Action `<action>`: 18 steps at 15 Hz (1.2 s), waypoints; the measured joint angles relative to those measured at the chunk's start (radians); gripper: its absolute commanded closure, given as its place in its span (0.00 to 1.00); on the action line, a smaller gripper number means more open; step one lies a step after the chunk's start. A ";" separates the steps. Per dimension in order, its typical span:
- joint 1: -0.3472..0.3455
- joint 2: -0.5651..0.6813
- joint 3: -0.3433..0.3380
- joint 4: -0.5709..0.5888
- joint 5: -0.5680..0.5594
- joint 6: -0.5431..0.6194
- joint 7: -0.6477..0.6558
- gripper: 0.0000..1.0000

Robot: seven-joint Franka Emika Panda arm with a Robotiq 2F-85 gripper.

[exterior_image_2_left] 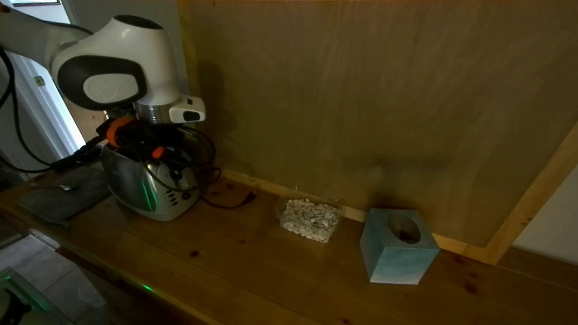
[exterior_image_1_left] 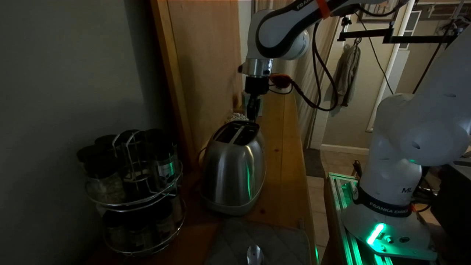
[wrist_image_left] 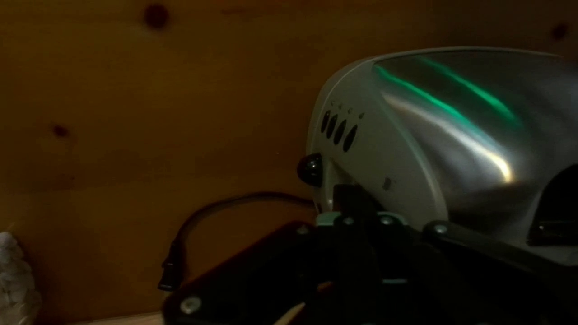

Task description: Push the lever on the toaster downwards.

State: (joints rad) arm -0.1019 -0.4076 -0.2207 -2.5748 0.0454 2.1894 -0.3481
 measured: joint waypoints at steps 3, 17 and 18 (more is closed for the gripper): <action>0.000 0.004 -0.006 -0.014 0.004 0.022 0.000 1.00; 0.000 0.028 -0.078 -0.022 0.157 0.032 -0.053 1.00; 0.000 0.031 -0.082 -0.022 0.166 0.031 -0.057 1.00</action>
State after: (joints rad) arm -0.1020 -0.3770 -0.3028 -2.5969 0.2113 2.2206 -0.4054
